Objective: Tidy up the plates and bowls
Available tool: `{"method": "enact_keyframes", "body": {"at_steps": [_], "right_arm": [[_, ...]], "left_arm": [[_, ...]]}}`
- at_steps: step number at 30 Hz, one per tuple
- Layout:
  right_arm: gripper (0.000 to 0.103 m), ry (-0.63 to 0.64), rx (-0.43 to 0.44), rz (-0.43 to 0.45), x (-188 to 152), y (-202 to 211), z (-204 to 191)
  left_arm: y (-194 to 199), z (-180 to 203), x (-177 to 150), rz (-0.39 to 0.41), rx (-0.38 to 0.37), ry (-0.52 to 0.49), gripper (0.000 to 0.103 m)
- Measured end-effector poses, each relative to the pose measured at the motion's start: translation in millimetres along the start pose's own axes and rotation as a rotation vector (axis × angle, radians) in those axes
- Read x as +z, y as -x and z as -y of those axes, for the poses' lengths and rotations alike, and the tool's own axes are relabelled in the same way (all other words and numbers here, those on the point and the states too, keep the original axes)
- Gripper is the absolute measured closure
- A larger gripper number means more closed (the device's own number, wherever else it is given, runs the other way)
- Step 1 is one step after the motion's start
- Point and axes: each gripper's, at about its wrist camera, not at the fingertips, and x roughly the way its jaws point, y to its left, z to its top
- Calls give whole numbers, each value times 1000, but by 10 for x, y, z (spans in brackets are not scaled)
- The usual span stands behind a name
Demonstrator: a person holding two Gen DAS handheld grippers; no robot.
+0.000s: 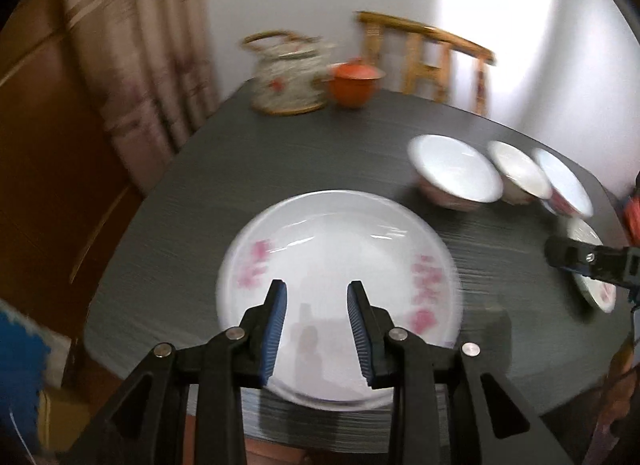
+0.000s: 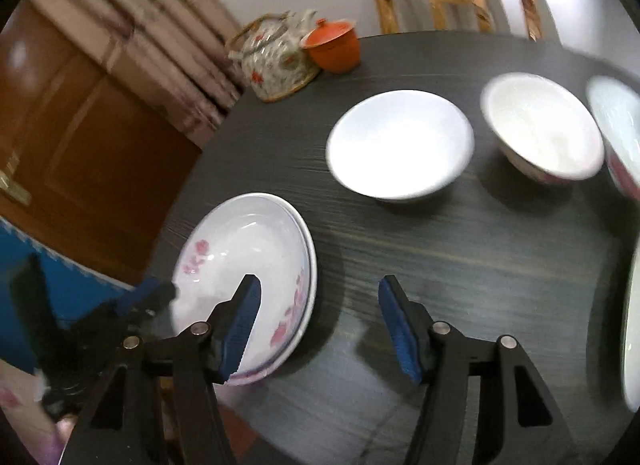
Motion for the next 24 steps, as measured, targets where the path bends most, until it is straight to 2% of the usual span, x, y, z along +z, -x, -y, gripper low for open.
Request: {"method": "enact_keyframes", "body": {"at_steps": [2, 4, 7, 11, 13, 17, 20, 21, 24], "right_arm": [[44, -50, 20, 46, -157, 319, 302], [44, -101, 1, 73, -304, 599, 612], [44, -209, -95, 147, -566, 1237, 1295], [43, -251, -259, 189, -680, 1793, 1959], [43, -287, -285, 191, -688, 1911, 2252], [48, -330, -249, 172, -623, 1929, 2662], [53, -349, -221, 152, -575, 1820, 2814], [54, -367, -187, 144, -545, 1779, 2885], [56, -377, -162, 117, -505, 1681, 2947]], "left_arm": [[45, 243, 12, -10, -72, -44, 71], [52, 507, 23, -45, -159, -73, 68], [17, 984, 49, -94, -274, -89, 65], [-167, 1629, 142, -154, -400, -84, 64], [-267, 1911, 166, -171, -421, -95, 64], [-572, 2467, 270, -238, -467, -90, 64], [-794, 2660, 341, -268, -469, -61, 64], [-847, 2709, 355, -277, -463, -56, 64], [-1013, 2871, 348, -333, -453, -68, 63]]}}
